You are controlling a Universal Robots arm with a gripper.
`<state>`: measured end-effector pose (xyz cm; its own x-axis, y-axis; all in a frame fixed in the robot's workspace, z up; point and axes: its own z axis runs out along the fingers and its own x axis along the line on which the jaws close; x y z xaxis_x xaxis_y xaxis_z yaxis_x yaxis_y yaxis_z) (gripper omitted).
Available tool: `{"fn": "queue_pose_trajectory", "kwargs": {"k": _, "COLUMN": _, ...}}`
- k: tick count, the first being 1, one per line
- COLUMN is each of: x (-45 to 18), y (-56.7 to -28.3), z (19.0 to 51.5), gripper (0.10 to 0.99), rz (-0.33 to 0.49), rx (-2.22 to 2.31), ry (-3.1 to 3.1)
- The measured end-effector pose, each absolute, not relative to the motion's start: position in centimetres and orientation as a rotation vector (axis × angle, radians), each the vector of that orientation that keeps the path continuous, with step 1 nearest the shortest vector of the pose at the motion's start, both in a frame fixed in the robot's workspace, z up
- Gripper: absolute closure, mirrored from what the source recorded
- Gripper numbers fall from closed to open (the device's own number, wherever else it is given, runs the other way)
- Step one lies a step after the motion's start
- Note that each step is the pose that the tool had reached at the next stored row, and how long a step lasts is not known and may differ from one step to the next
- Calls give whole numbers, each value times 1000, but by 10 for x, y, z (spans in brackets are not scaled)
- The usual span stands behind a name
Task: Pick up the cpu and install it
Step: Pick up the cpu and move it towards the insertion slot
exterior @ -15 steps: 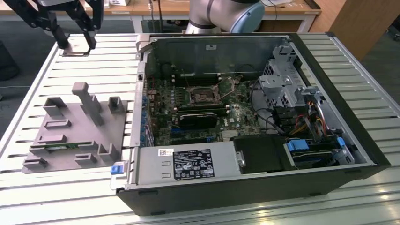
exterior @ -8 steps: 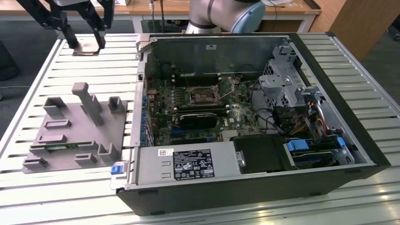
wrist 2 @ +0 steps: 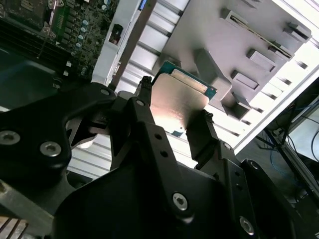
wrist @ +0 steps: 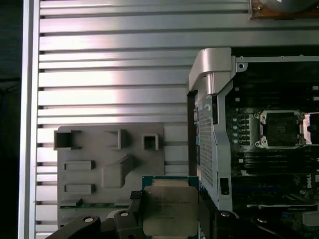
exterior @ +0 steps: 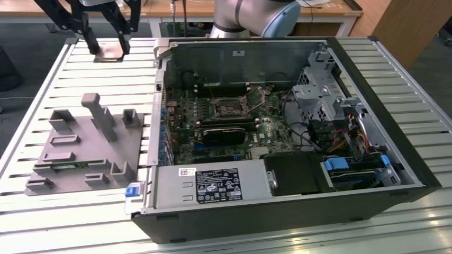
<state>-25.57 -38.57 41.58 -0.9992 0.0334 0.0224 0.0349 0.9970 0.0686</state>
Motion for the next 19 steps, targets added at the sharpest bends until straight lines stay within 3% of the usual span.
{"fn": "queue_pose_trajectory", "kwargs": {"k": 19, "x": -217, "y": -383, "z": 416, "gripper": 553, "rz": -108, "rx": -53, "ry": -3117}}
